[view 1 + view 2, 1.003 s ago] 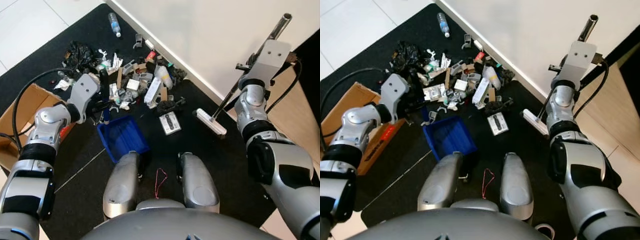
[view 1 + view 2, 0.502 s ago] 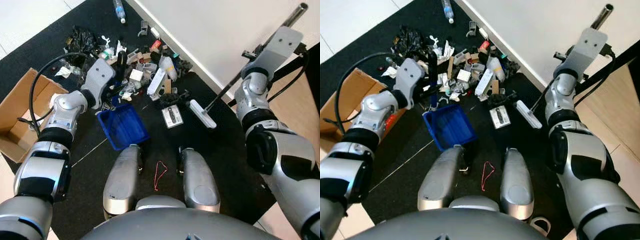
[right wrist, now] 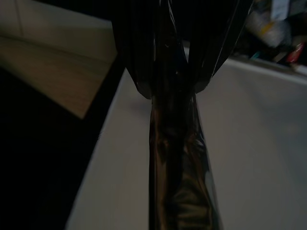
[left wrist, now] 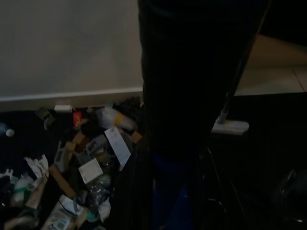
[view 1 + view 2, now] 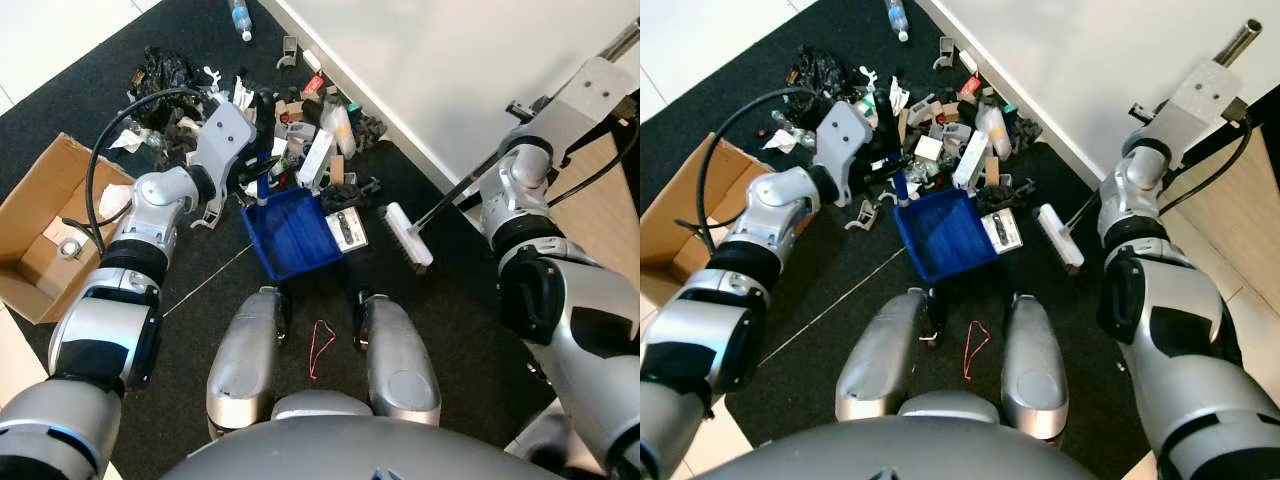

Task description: Sweep floor

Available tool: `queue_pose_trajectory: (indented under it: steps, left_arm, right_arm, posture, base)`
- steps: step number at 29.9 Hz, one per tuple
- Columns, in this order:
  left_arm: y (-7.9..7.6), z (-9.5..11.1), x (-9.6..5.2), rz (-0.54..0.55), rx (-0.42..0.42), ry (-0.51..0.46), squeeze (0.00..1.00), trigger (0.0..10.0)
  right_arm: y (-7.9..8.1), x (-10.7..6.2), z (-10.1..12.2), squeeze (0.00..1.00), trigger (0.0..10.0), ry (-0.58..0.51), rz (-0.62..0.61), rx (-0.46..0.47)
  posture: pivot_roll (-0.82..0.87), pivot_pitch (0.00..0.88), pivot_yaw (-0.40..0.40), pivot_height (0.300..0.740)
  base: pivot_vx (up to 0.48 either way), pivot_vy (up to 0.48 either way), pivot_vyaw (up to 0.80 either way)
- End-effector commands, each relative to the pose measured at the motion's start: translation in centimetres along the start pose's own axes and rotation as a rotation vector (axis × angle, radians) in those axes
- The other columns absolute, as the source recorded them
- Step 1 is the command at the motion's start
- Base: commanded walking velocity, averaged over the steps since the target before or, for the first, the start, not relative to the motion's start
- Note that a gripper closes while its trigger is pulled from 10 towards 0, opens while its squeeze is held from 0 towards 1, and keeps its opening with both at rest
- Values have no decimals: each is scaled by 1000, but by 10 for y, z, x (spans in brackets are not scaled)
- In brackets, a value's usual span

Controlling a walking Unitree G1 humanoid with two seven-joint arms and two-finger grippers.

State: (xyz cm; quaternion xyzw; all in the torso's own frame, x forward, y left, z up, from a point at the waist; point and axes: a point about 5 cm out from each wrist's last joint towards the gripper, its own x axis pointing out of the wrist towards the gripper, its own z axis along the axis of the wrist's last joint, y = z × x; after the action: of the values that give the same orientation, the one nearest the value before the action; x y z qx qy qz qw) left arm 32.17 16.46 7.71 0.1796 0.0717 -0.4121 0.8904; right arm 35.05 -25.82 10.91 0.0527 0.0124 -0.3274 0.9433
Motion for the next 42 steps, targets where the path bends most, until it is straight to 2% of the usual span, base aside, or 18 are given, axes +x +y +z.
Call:
queue_pose_trajectory:
  steps: [1, 4, 9, 12, 14, 15, 18, 19, 22, 24, 25, 27, 31, 33, 34, 35, 36, 42]
  left_arm:
    - [-4, -15, -11, -6, 90, 77, 0, 10000]
    - [-12, -20, -8, -15, 103, 89, 0, 10000]
    - [-12, -18, -9, -34, 123, 74, 0, 10000]
    - [-12, -19, -11, -41, 118, 73, 0, 10000]
    - [-17, -23, -11, -52, 104, 75, 0, 10000]
    - [-25, -22, -4, -53, 68, 47, 0, 10000]
    - [-27, -17, 1, -44, 32, 9, 0, 10000]
    - [-28, -11, 5, -38, -5, -35, 0, 10000]
    - [-30, -2, 8, -46, -50, -94, 0, 10000]
    - [-37, -2, 8, -75, -59, -106, 0, 10000]
    - [-37, -2, 8, -75, -59, -106, 0, 10000]
    - [-43, -5, 10, -77, -72, -107, 0, 10000]
    - [-60, -3, 21, -78, -108, -134, 0, 10000]
    - [-66, -3, 23, -91, -108, -137, 0, 10000]
    - [-69, -2, 23, -98, -110, -133, 0, 10000]
    - [-69, -2, 23, -98, -110, -133, 0, 10000]
    - [-69, -3, 21, -102, -94, -119, 0, 10000]
    - [-61, -8, 14, -89, -27, -76, 0, 10000]
  right_arm:
    - [-10, 1, -2, 0, 10000, -10, -19, -17]
    - [-13, 2, -1, 0, 10000, -7, -32, -17]
    - [-14, 4, 2, 0, 10000, -10, -55, -17]
    - [-13, 4, 0, 0, 10000, 17, -60, 34]
    - [-11, 2, -3, 0, 10000, 42, -58, 73]
    - [-9, 1, -6, 0, 10000, 50, -54, 73]
    - [-9, 0, -7, 0, 10000, 49, -52, 61]
    - [-8, 0, -6, 0, 10000, 43, -47, 61]
    - [-4, -1, -6, 0, 10000, 33, -31, 24]
    - [7, -7, -10, 0, 10000, 14, 19, -118]
    - [7, -7, -10, 0, 10000, 14, 19, -118]
    - [16, -14, -17, 0, 10000, -1, 69, -181]
    - [16, -22, -30, 0, 10000, 29, 59, -227]
    - [16, -22, -32, 0, 10000, 56, 76, -221]
    - [18, -23, -35, 0, 10000, 96, 115, -164]
    - [18, -23, -35, 0, 10000, 96, 115, -164]
    - [21, -23, -35, 0, 10000, 118, 147, -122]
    - [25, -20, -31, 0, 10000, 128, 187, -111]
  posture:
    - [166, 187, 44, 740]
    - [160, 190, 48, 740]
    - [169, 204, 49, 740]
    - [185, 211, 50, 740]
    - [208, 219, 50, 740]
    - [217, 225, 49, 740]
    - [224, 227, 48, 740]
    - [236, 227, 43, 740]
    - [239, 223, 39, 740]
    - [243, 215, 29, 740]
    - [243, 215, 29, 740]
    - [251, 205, 20, 740]
    - [252, 194, 12, 740]
    - [246, 193, 12, 740]
    - [238, 190, 11, 740]
    - [238, 190, 11, 740]
    - [236, 188, 10, 740]
    - [227, 178, 8, 740]
  base:
    - [0, 0, 0]
    - [0, 0, 0]
    - [0, 0, 0]
    - [0, 0, 0]
    - [0, 0, 0]
    - [0, 0, 0]
    - [0, 0, 0]
    - [0, 0, 0]
    - [0, 0, 0]
    - [0, 0, 0]
    - [0, 0, 0]
    - [0, 0, 0]
    - [0, 0, 0]
    - [0, 0, 0]
    - [0, 0, 0]
    - [0, 0, 0]
    - [0, 0, 0]
    - [0, 0, 0]
